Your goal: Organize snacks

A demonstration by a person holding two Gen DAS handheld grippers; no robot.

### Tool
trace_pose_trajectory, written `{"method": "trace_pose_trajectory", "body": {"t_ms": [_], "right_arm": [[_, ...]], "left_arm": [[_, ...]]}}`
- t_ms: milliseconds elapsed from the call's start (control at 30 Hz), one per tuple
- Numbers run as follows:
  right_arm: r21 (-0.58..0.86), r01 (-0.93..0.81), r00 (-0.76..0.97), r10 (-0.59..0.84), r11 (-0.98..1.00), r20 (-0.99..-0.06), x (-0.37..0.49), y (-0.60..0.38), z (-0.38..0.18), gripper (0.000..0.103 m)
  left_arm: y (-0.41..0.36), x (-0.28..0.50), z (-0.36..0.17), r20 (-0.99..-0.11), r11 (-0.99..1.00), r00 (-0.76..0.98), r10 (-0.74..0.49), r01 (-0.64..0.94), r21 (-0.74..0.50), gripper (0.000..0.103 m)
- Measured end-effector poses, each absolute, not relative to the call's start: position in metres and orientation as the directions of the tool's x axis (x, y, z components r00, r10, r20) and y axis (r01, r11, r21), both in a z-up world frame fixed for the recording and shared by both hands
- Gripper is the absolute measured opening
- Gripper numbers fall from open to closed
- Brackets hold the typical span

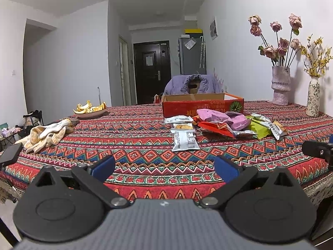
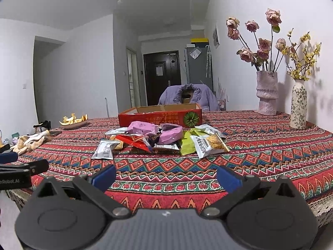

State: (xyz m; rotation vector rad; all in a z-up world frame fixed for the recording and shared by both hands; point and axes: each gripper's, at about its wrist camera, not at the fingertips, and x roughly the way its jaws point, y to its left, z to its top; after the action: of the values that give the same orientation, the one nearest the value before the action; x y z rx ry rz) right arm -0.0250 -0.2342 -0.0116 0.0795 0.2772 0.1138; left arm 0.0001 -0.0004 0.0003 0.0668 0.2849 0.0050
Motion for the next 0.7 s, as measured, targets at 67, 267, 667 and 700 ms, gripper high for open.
{"method": "trace_pose_trajectory", "body": {"t_ms": [67,267,667,700], "right_arm": [[0.094,-0.1,0.955,0.122,0.991,-0.269,-0.0253,-0.2338,-0.0118,0.103],[0.095,-0.093,0.955,0.115,0.991,-0.273,-0.0256,-0.2344,-0.0126,0.103],[0.096,-0.083,0.953,0.107,0.992,-0.282,-0.0249,-0.2348,-0.0147,0.103],[0.096,-0.083,0.953,0.107,0.992,-0.282,-0.025,-0.2348,-0.0147,0.103]], "left_arm": [[-0.0007,-0.0006,0.0001,-0.273,0.998,0.962,0.009,0.009,0.066,0.103],[-0.0037,-0.0029,-0.001,-0.26,0.997,0.966,0.019,0.0,0.076,0.103],[-0.0034,-0.0008,0.0003,-0.288,0.998,0.957,-0.001,0.021,0.065,0.103],[-0.0036,-0.0001,0.0002,-0.294,0.998,0.956,-0.001,0.021,0.065,0.103]]}}
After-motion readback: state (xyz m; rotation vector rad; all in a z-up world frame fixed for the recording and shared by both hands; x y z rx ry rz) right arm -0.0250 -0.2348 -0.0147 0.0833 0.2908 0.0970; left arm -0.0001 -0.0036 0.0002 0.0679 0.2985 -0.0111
